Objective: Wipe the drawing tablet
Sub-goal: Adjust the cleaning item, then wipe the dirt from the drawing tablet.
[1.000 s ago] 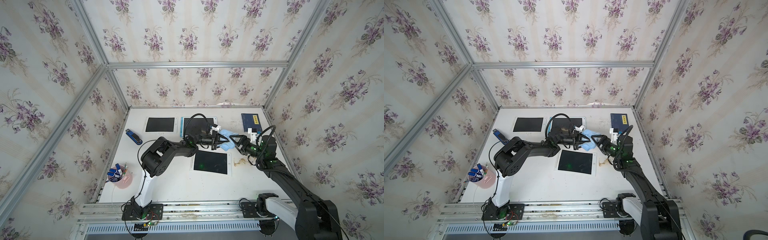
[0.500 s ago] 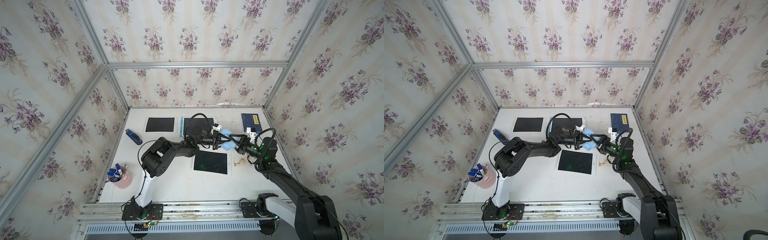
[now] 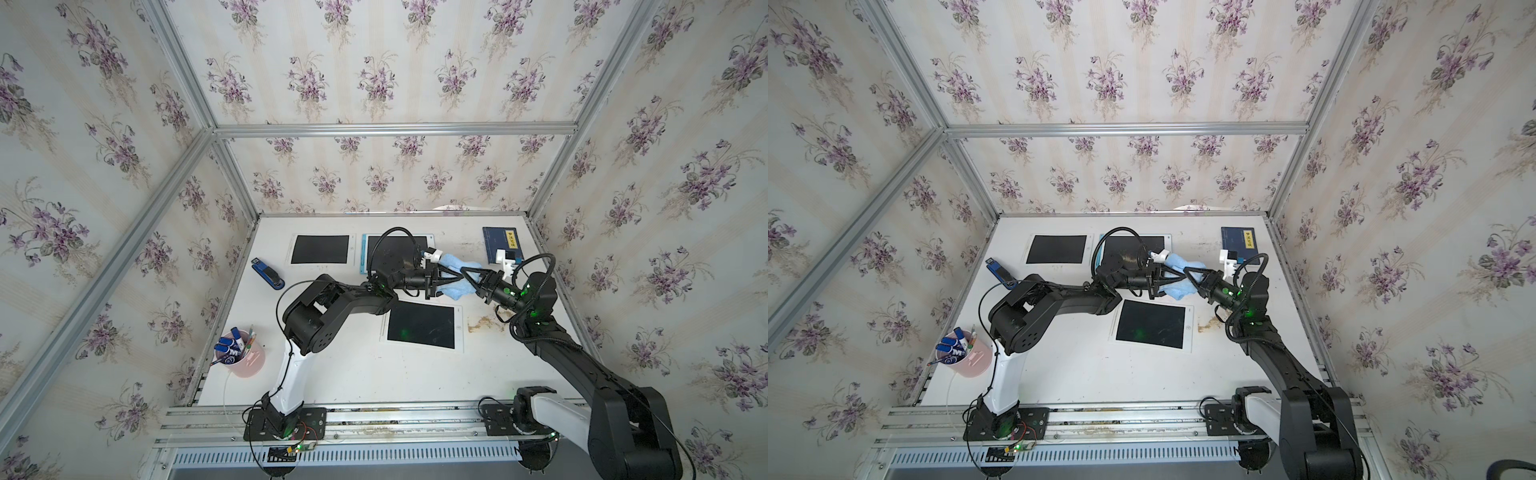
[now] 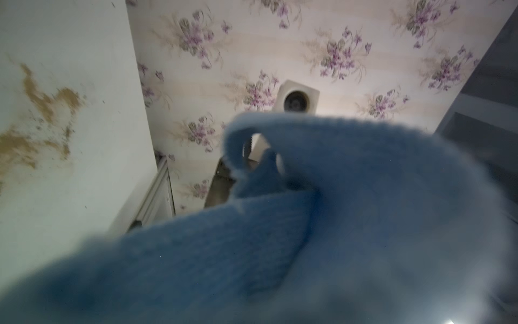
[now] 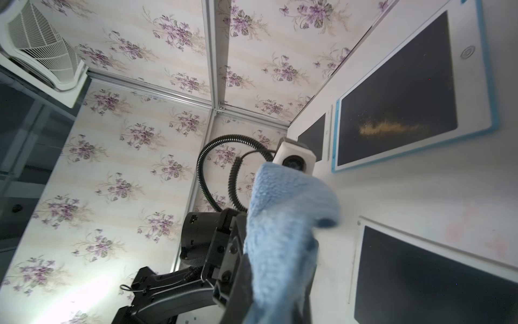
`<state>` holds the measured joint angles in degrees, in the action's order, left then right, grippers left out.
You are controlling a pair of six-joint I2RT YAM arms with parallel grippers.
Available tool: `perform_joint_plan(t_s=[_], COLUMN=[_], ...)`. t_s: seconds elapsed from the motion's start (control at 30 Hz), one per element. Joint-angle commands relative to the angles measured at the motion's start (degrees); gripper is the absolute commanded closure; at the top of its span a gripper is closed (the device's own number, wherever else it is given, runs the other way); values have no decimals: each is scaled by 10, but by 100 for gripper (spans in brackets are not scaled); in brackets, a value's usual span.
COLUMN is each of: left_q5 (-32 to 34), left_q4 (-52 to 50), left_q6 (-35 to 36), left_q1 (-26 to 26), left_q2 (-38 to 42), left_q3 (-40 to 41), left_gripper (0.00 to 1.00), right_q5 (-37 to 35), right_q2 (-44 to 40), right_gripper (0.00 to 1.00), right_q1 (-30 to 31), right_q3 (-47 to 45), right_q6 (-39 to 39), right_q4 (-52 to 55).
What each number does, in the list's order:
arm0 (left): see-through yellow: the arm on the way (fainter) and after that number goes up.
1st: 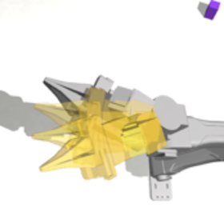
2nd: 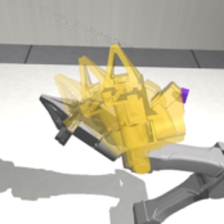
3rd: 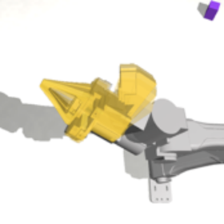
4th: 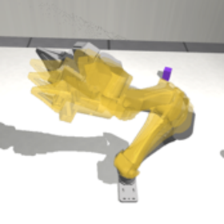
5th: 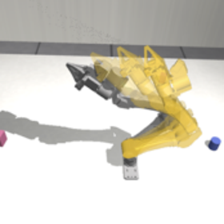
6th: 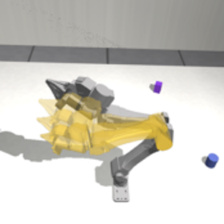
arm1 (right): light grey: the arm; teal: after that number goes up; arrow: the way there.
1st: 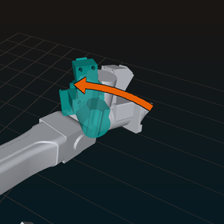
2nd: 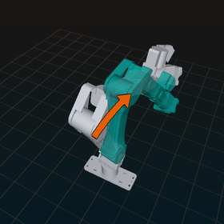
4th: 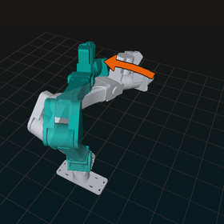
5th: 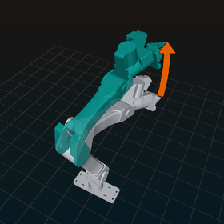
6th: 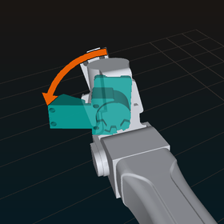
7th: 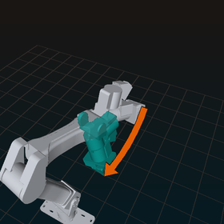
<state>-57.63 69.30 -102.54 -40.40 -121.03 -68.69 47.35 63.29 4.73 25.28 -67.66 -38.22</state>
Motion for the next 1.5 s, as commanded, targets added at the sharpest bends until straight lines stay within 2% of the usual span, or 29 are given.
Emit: perform_joint_plan(t_s=[0.0, 0.03, 0.1, 0.33, 0.4, 0.47, 0.53, 0.57, 0.6, 0.67, 0.83, 0.93, 1.1, 1.27, 1.47], left_q5=[-14, -16, -23, -46, -51, -38, 40, 113, 200, 295, 384, 399, 419, 454, 509], left_q4=[15, 0, -38, -188, -296, -476, -754, -891, -987, -1081, -1122, -1119, -1101, -1112, -1134], left_q6=[31, 43, 72, 184, 266, 393, 602, 699, 770, 833, 880, 884, 883, 891, 902], left_q1=[-1, -1, 1, 34, 56, 75, 84, 79, 69, 57, 57, 57, 57, 50, 33], left_q2=[22, 29, 44, 86, 112, 149, 186, 199, 206, 211, 209, 191, 167, 146, 121], left_q3=[7, 10, 19, 52, 62, 60, 15, -22, -54, -83, -50, -30, -7, -12, -25], left_gripper=[43, 37, 32, 29, 30, 30, 30, 30, 31, 31, 31, 31, 32, 33, 33], right_q5=[18, 16, 7, -43, -81, -117, -151, -168, -179, -189, -243, -270, -324, -339, -301], right_q2=[2, -2, -11, -54, -69, -89, -99, -101, -101, -98, -54, -9, 59, 116, 180], right_gripper=[100, 100, 100, 100, 100, 100, 100, 100, 100, 100, 100, 100, 100, 100, 100], right_q1=[3, 3, 2, 0, 0, 0, 0, 1, 3, 15, 133, 207, 286, 314, 318], right_q3=[16, 20, 36, 116, 148, 170, 190, 199, 203, 200, 165, 152, 161, 175, 147], right_q6=[16, 22, 44, 167, 226, 270, 311, 333, 350, 371, 366, 345, 332, 335, 317], right_q4=[24, 33, 69, 264, 348, 401, 457, 485, 508, 533, 527, 495, 467, 447, 382])
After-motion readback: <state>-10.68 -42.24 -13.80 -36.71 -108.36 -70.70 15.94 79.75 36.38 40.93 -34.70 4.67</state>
